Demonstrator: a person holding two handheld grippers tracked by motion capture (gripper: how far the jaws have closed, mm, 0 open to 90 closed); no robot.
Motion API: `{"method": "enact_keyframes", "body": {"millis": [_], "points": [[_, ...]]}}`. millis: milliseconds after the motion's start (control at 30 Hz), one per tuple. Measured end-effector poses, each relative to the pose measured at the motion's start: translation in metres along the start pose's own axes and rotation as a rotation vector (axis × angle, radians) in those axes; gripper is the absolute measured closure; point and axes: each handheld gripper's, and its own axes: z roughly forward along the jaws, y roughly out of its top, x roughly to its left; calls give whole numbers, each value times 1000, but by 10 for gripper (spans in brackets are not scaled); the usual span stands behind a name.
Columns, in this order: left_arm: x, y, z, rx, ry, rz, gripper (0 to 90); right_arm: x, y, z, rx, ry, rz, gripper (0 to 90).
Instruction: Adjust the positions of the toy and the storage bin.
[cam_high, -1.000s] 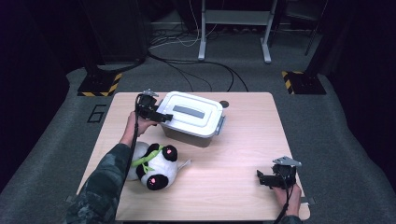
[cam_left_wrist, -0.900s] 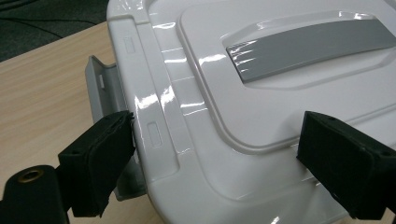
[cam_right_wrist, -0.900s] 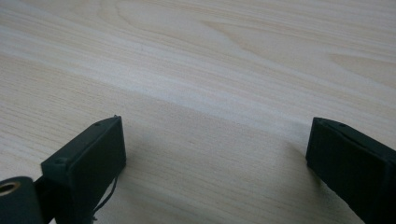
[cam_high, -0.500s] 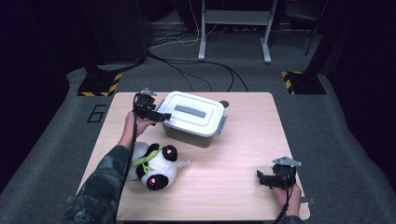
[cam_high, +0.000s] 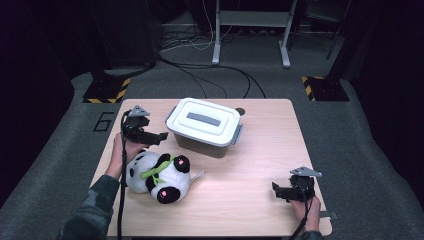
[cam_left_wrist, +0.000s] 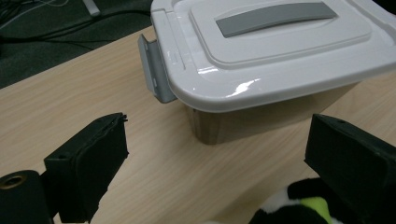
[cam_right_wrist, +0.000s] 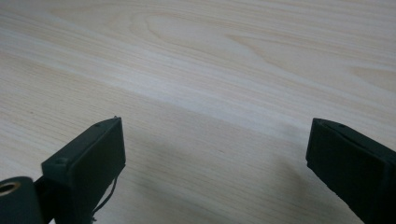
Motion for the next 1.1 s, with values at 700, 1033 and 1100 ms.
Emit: {"method": "enact_keyframes", "body": {"millis": [700,1033,1100], "points": [[-20,-98,-65,-64,108,-24,18,29,41,-4,-21,92,-40,46],[-29,-141,-89,-81,160,-15,6,41,61,-3,-25,123,-64,49],[-29,-157,-93,-67,172,-3,2,45,67,-3,-36,127,-66,51]]}}
